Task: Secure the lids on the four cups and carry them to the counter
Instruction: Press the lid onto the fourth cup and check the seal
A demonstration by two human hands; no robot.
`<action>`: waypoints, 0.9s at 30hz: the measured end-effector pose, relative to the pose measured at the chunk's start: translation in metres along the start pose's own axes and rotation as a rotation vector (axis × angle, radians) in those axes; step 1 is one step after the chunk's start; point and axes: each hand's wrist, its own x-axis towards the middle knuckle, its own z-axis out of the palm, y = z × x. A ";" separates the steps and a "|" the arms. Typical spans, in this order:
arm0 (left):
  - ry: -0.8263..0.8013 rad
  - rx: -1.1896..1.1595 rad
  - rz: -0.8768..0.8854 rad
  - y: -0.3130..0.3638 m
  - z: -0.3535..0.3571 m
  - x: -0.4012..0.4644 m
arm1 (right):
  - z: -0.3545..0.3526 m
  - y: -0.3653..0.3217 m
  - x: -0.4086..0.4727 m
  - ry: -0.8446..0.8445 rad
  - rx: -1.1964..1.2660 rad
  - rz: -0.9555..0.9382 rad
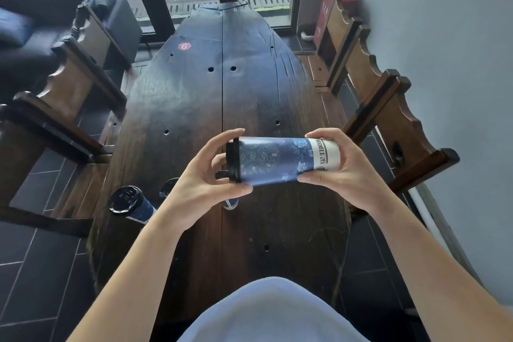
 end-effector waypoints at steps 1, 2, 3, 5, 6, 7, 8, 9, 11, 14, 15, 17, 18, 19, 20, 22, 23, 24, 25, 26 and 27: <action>0.006 0.009 0.006 0.000 0.000 0.000 | 0.000 -0.001 -0.001 0.000 0.001 0.011; 0.019 0.013 0.010 0.000 0.001 0.001 | 0.001 -0.001 -0.002 0.002 0.008 0.014; 0.037 0.001 0.010 0.000 0.001 0.002 | 0.001 -0.001 -0.003 0.007 0.023 0.008; 0.069 -0.050 -0.008 0.000 0.002 0.003 | -0.001 -0.004 -0.004 0.016 0.051 -0.016; 0.074 -0.064 -0.023 0.000 0.003 0.003 | -0.002 -0.006 -0.004 0.022 0.052 -0.026; 0.070 -0.068 -0.034 0.000 0.003 0.003 | -0.004 -0.008 -0.004 0.028 0.045 -0.032; 0.059 -0.071 -0.034 0.000 0.003 0.003 | -0.005 -0.009 -0.004 0.032 0.039 -0.031; 0.045 -0.071 -0.026 0.000 0.003 0.003 | -0.007 -0.010 -0.004 0.030 0.039 -0.023; 0.022 -0.055 -0.003 0.002 0.004 0.002 | -0.009 -0.010 -0.005 0.011 0.059 0.009; 0.046 -0.047 0.005 0.005 0.007 0.001 | -0.007 -0.009 -0.007 -0.010 0.055 0.036; 0.059 -0.054 0.000 0.006 0.008 0.000 | -0.006 -0.009 -0.008 -0.014 0.047 0.034; 0.079 -0.055 -0.020 0.007 0.010 0.001 | -0.006 -0.009 -0.008 -0.015 0.023 0.013; 0.085 -0.047 -0.028 0.007 0.011 0.001 | -0.006 -0.008 -0.008 -0.015 0.010 0.005; 0.087 -0.041 -0.031 0.008 0.011 0.000 | -0.007 -0.008 -0.008 -0.017 -0.003 0.003; 0.084 -0.037 -0.028 0.009 0.011 0.000 | -0.008 -0.008 -0.008 -0.023 -0.013 0.012; 0.069 -0.031 -0.018 0.010 0.011 -0.002 | -0.009 -0.007 -0.009 -0.039 -0.016 0.061; 0.062 -0.028 -0.016 0.010 0.012 -0.003 | -0.009 -0.006 -0.010 -0.047 -0.019 0.087; 0.060 -0.022 -0.015 0.010 0.012 -0.004 | -0.010 -0.005 -0.010 -0.053 -0.025 0.103; 0.066 -0.011 -0.016 0.009 0.013 -0.004 | -0.010 -0.004 -0.011 -0.059 -0.035 0.113; 0.079 0.003 -0.020 0.009 0.014 -0.004 | -0.009 -0.003 -0.012 -0.067 -0.048 0.119; 0.093 0.018 -0.029 0.009 0.015 -0.004 | -0.009 -0.002 -0.013 -0.073 -0.067 0.117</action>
